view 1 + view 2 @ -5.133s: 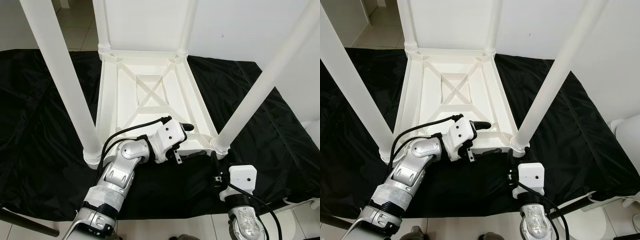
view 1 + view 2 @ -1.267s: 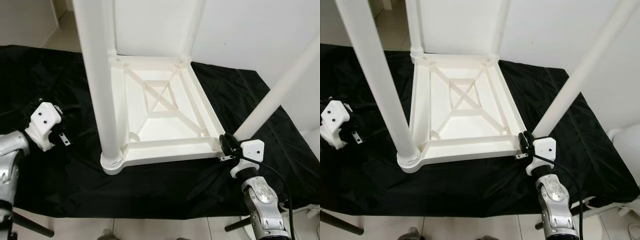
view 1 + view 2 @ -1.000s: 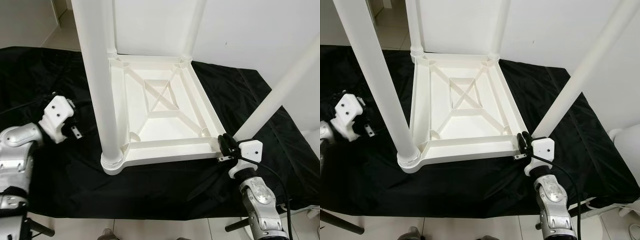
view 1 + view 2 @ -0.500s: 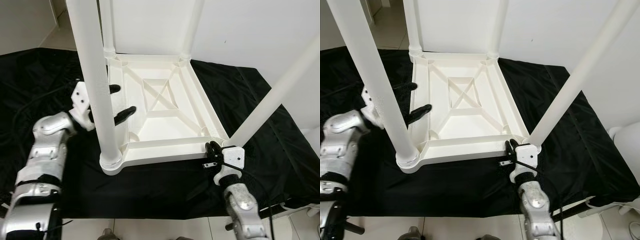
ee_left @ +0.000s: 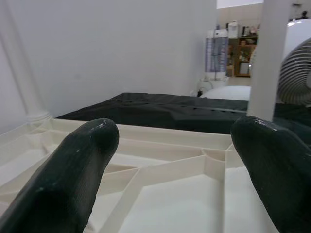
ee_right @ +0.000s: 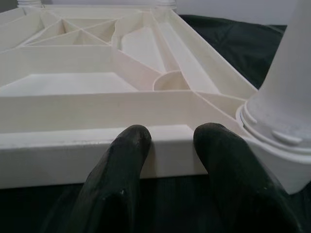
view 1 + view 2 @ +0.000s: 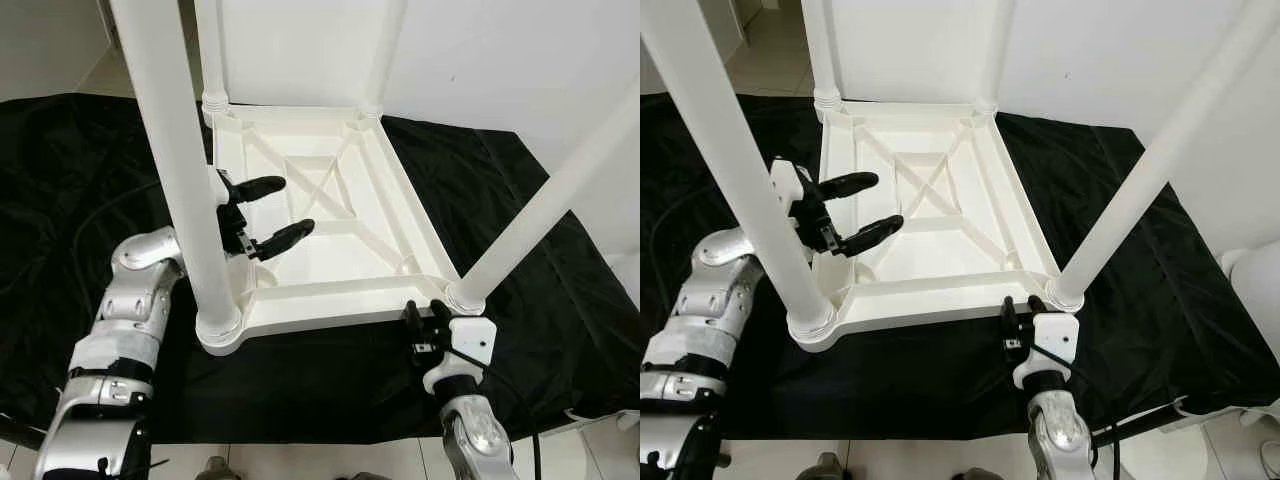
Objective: Building children table
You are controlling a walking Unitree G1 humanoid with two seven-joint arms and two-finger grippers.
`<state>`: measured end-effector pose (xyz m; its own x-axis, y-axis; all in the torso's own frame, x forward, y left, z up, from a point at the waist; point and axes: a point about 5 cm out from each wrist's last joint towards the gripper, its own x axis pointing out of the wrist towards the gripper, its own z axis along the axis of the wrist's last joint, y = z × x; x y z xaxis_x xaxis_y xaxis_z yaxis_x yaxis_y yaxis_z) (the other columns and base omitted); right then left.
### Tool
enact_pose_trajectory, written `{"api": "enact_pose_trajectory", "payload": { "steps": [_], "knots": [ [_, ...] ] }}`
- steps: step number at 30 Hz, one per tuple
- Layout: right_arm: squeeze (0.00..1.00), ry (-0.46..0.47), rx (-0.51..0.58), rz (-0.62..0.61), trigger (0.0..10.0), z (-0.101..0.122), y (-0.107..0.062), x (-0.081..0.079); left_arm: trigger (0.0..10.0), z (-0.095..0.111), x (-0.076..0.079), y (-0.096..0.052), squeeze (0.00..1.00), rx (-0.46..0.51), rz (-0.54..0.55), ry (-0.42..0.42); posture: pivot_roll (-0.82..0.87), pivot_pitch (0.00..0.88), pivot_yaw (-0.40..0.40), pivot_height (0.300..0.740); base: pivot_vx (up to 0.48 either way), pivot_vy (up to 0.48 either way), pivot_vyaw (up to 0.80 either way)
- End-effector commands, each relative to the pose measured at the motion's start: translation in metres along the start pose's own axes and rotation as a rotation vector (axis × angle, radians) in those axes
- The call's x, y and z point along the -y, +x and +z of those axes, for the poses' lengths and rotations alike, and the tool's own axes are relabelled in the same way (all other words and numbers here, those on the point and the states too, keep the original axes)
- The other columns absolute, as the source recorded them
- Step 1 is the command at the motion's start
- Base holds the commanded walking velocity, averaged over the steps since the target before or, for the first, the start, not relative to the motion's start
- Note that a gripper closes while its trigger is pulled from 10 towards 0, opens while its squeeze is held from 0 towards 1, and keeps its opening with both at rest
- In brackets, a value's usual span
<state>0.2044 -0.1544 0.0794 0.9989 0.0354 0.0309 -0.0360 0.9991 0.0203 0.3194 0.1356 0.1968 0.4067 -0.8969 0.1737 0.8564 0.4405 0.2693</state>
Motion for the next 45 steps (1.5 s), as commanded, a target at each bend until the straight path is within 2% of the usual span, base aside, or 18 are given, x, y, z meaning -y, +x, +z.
{"api": "enact_pose_trajectory", "payload": {
  "steps": [1, 5, 9, 12, 13, 17, 18, 19, 20, 21, 22, 23, 29, 36, 41, 43, 45],
  "knots": [
    [0.0, 0.001, -0.086, -0.021, 10.0, -0.014, -0.007, 0.002, 10.0, 0.0, 0.004, 0.003, 0.0, 0.004, 0.019, -0.014, 0.02, 0.033, -0.061, 0.74, 0.0, 0.0, 0.0],
    [0.0, 0.06, -0.096, -0.046, 10.0, -0.015, -0.011, 0.002, 10.0, 0.003, 0.013, 0.007, 0.0, 0.024, -0.041, -0.04, 0.02, 0.035, -0.062, 0.74, 0.0, 0.0, 0.0],
    [0.0, 0.023, -0.038, -0.092, 10.0, -0.006, -0.014, 0.006, 10.0, 0.003, 0.014, 0.007, 0.0, 0.019, -0.03, -0.045, 0.02, 0.034, -0.064, 0.74, 0.0, 0.0, 0.0],
    [0.02, 0.028, -0.026, -0.115, 10.0, -0.004, -0.016, 0.008, 10.0, 0.003, 0.014, 0.007, 0.0, 0.016, -0.027, -0.049, 0.02, 0.034, -0.065, 0.74, 0.0, 0.0, 0.0],
    [1.0, -0.005, 0.001, -0.159, 10.0, 0.0, -0.018, 0.014, 10.0, 0.003, 0.013, 0.007, 0.0, 0.012, -0.016, -0.049, 0.02, 0.032, -0.065, 0.74, 0.0, 0.0, 0.0],
    [1.0, -0.028, 0.063, -0.29, 10.0, 0.012, -0.02, 0.029, 10.0, 0.005, 0.011, 0.007, 0.0, 0.007, -0.006, -0.047, 0.02, 0.032, -0.065, 0.74, 0.0, 0.0, 0.0],
    [0.96, -0.036, 0.074, -0.322, 10.0, 0.015, -0.021, 0.032, 10.0, 0.005, 0.011, 0.006, 0.0, 0.007, -0.008, -0.048, 0.02, 0.029, -0.063, 0.74, 0.0, 0.0, 0.0],
    [0.96, -0.036, 0.074, -0.322, 10.0, 0.015, -0.021, 0.032, 10.0, 0.005, 0.011, 0.006, 0.0, 0.007, -0.008, -0.048, 0.02, 0.029, -0.063, 0.74, 0.0, 0.0, 0.0],
    [0.59, -0.045, 0.078, -0.35, 10.0, 0.016, -0.021, 0.035, 10.0, 0.006, 0.011, 0.006, 0.0, 0.005, -0.008, -0.049, 0.02, 0.029, -0.063, 0.74, 0.0, 0.0, 0.0],
    [0.09, -0.056, 0.08, -0.379, 10.0, 0.017, -0.021, 0.038, 10.0, 0.006, 0.012, 0.006, 0.0, 0.005, -0.008, -0.049, 0.02, 0.029, -0.063, 0.74, 0.0, 0.0, 0.0],
    [0.09, -0.056, 0.08, -0.379, 10.0, 0.017, -0.021, 0.038, 10.0, 0.006, 0.012, 0.006, 0.0, 0.005, -0.008, -0.049, 0.02, 0.029, -0.063, 0.74, 0.0, 0.0, 0.0],
    [0.0, -0.065, 0.084, -0.409, 10.0, 0.018, -0.021, 0.041, 10.0, 0.006, 0.012, 0.006, 0.0, 0.004, -0.01, -0.05, 0.02, 0.026, -0.061, 0.74, 0.0, 0.0, 0.0],
    [0.0, -0.074, 0.116, -0.456, 10.0, 0.024, -0.013, 0.047, 10.0, 0.007, 0.014, 0.008, 0.0, 0.009, -0.031, -0.058, 0.02, 0.021, -0.06, 0.74, 0.0, 0.0, 0.0],
    [0.0, -0.077, 0.167, -0.448, 10.0, 0.033, 0.01, 0.048, 10.0, 0.009, 0.017, 0.01, 0.0, 0.013, -0.057, -0.066, 0.03, 0.015, -0.067, 0.74, 0.0, 0.0, 0.0],
    [0.0, -0.075, 0.172, -0.476, 10.0, 0.033, 0.011, 0.049, 10.0, 0.01, 0.017, 0.01, 0.0, 0.013, -0.061, -0.067, 0.03, 0.016, -0.07, 0.74, 0.0, 0.0, 0.0],
    [0.0, -0.088, 0.167, -0.565, 10.0, 0.032, 0.009, 0.054, 10.0, 0.011, 0.019, 0.01, 0.0, 0.02, -0.084, -0.085, 0.03, 0.018, -0.069, 0.74, 0.0, 0.0, 0.0],
    [0.0, -0.087, 0.162, -0.595, 10.0, 0.032, 0.008, 0.055, 10.0, 0.012, 0.02, 0.009, 0.0, 0.022, -0.099, -0.093, 0.03, 0.018, -0.069, 0.74, 0.0, 0.0, 0.0]
  ]
}}
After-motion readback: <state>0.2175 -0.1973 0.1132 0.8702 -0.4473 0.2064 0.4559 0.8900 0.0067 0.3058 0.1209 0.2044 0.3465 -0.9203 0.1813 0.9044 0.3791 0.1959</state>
